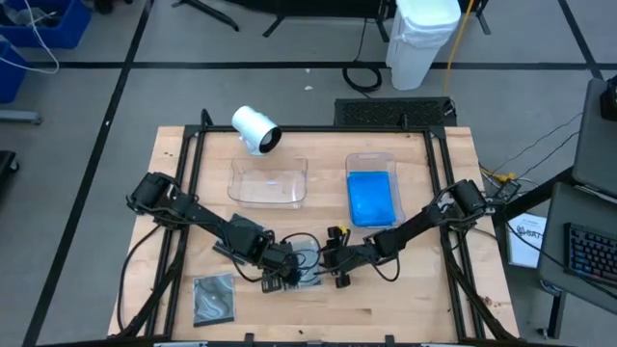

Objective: Pick & place jewel cases by type
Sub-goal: Put the top right black cd case into the left transparent bin

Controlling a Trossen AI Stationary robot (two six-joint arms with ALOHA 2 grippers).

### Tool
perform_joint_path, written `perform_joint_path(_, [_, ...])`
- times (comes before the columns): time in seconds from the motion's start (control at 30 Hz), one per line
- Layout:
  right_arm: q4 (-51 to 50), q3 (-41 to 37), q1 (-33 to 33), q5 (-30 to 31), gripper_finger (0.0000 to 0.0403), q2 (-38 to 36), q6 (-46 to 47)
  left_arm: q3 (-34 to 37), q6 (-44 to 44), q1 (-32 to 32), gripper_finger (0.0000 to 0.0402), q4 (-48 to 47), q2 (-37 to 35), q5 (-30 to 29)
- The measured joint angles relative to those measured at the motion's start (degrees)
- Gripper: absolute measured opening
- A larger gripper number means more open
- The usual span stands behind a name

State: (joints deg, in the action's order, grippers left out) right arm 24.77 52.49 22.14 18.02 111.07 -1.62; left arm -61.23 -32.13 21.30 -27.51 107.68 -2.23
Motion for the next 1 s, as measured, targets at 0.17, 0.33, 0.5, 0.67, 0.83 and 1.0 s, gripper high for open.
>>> perform_joint_path(0.17, [-0.1,0.0,0.4,0.2,0.0171,-1.6,0.0,0.0,0.9,0.0,0.0191,0.2,0.0,-0.3])
perform_joint_path(0.33, [1.2,0.0,1.6,2.2,0.0171,-3.8,-1.4,0.0,2.1,0.0,0.0191,0.2,0.0,-0.3])
perform_joint_path(0.5, [5.1,0.7,2.3,4.8,0.0171,-4.7,-4.1,-0.1,1.7,-0.1,0.0191,1.3,0.0,-1.1])
perform_joint_path(0.67, [6.3,0.7,2.4,5.1,0.0171,-4.5,-5.7,-0.1,1.6,-0.2,0.0191,1.4,0.1,-1.2])
perform_joint_path(0.83, [6.4,0.6,2.2,4.9,0.0171,-4.5,-6.0,-0.1,1.7,-0.2,0.0191,1.3,0.1,-1.2])
perform_joint_path(1.0, [10.2,0.5,2.3,4.4,0.0171,-4.4,-8.6,-0.1,2.3,-0.2,0.0191,1.9,0.1,-1.3])
